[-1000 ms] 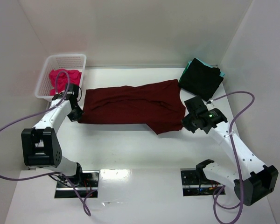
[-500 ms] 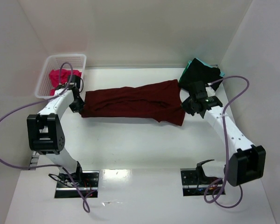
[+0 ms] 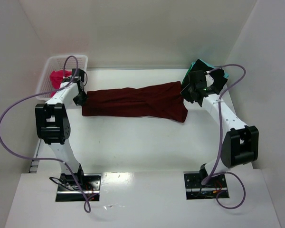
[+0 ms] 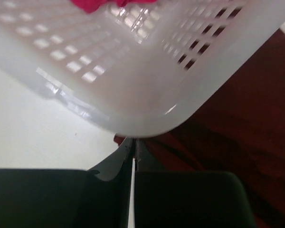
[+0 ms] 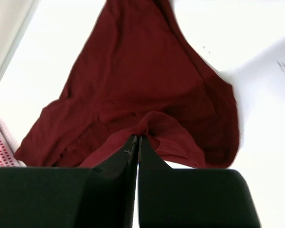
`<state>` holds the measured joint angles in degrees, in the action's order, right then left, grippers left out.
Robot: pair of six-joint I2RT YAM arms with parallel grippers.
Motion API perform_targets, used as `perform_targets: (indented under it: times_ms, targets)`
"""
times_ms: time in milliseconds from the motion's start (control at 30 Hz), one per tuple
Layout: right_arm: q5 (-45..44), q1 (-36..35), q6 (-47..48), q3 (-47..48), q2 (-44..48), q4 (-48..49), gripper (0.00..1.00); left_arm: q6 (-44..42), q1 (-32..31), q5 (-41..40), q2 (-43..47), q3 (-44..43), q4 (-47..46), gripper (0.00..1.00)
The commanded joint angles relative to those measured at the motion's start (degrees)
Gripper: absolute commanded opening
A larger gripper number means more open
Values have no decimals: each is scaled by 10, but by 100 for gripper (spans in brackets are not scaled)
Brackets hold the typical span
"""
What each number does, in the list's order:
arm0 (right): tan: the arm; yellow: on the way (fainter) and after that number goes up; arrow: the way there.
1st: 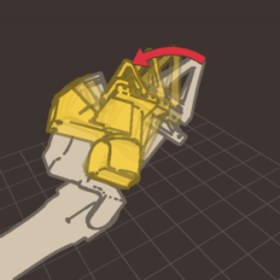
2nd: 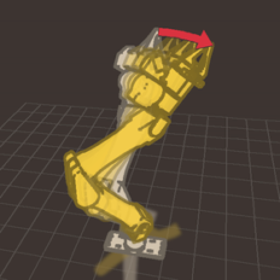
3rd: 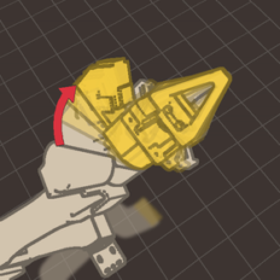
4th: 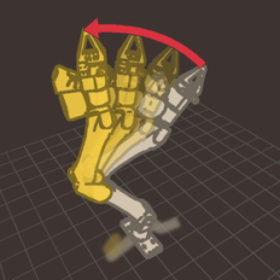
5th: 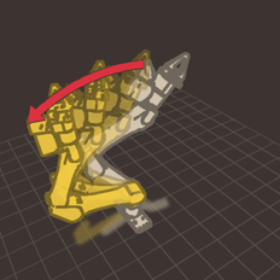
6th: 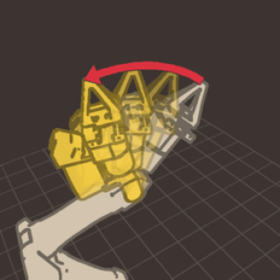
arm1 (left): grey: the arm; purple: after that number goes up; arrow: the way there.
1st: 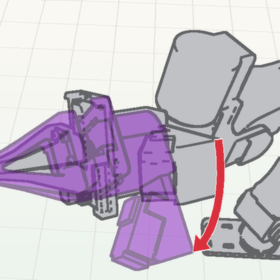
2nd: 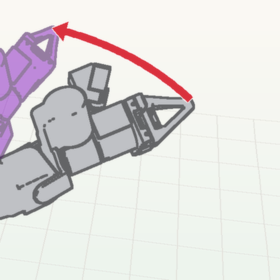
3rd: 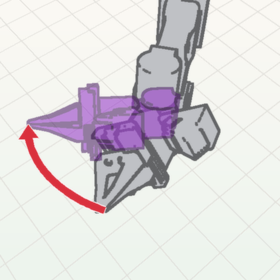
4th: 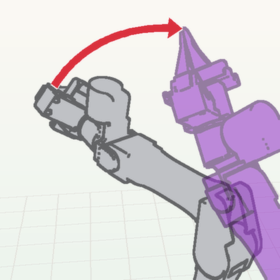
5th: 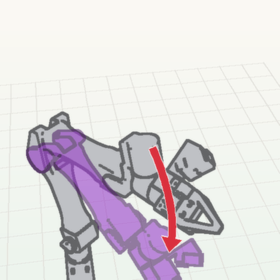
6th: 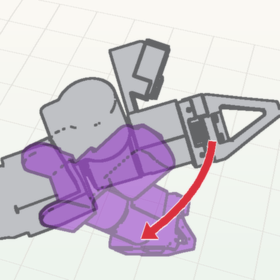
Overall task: Fold and stack the t-shirts
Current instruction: Fold the other side of the tshirt into a rectangle
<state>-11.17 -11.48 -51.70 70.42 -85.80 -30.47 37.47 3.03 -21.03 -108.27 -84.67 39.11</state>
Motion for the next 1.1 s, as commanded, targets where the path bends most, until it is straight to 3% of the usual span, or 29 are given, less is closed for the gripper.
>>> perform_targets:
  times_ms: [0,67,233,567,767,867,933,1067]
  targets:
    - [-3,6,12,39,-32,59,0,-14,0,-24,-38,-43,-12,0]
    - [-3,6,18,46,-47,65,0,-18,0,-24,-52,-49,-12,2]
    - [17,6,29,54,-86,84,0,-13,0,-26,-65,-61,-12,29]
    - [27,12,47,81,-134,102,2,-19,0,-2,-82,-133,-30,47]
    - [34,18,58,101,-171,123,7,-68,-32,41,-70,-139,-85,77]
    - [61,28,70,115,-206,158,13,-82,-60,50,-65,-139,-98,92]
    - [77,29,77,133,-231,159,19,-89,-74,46,-65,-139,-98,95]
    - [86,29,83,191,-294,147,54,-89,-94,31,-56,-139,-98,99]
